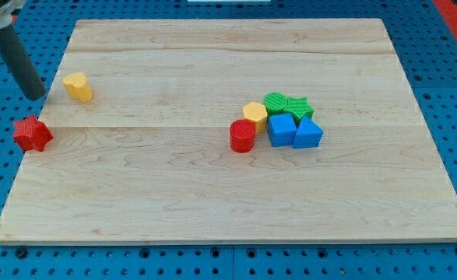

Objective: Move the red star towards the bottom left of the board

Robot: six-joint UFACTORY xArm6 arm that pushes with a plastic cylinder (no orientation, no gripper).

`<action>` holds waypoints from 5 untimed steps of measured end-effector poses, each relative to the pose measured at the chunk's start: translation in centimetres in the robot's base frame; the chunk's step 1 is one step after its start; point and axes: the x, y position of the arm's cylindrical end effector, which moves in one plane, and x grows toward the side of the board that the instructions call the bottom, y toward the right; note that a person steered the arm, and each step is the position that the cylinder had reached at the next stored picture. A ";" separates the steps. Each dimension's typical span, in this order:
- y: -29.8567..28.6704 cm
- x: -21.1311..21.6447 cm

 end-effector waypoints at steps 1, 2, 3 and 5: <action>0.0 3.9; 0.0 11.4; 1.1 13.7; 5.5 8.2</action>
